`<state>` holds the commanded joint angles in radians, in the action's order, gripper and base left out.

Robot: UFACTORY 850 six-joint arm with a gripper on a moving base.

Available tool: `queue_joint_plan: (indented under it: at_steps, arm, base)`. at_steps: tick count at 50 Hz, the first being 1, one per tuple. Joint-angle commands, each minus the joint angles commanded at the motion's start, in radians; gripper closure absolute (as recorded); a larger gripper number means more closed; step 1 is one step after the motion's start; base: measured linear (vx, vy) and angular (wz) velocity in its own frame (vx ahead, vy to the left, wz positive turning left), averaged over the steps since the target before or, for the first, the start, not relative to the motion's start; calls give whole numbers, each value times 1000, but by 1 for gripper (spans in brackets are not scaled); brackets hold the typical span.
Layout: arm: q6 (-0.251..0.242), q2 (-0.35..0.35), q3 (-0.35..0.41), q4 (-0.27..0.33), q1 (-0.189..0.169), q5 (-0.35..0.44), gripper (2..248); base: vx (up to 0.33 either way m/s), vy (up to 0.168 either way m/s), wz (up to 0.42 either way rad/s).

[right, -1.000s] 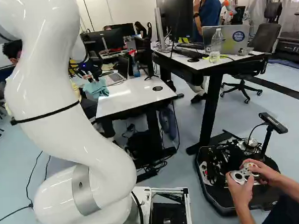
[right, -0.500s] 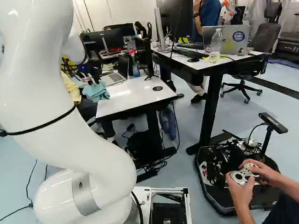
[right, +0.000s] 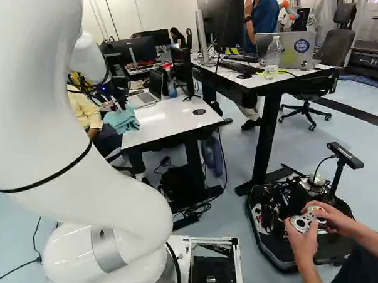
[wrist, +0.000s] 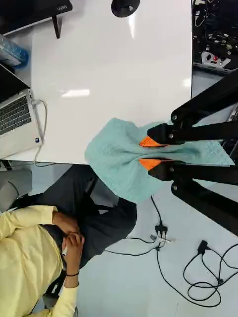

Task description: Clean the table with the green towel

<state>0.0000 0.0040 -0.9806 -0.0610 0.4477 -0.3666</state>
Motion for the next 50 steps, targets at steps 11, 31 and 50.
queue_joint_plan:
  at_steps: [11,31,50]
  arm:
    - [0,3,3,0,0,0,199]
    - [0,-28,-29,0,-14,0,199]
    - [0,-110,-114,0,-47,0,199]
  base:
    - [0,0,0]
    - [0,0,0]
    - [0,0,0]
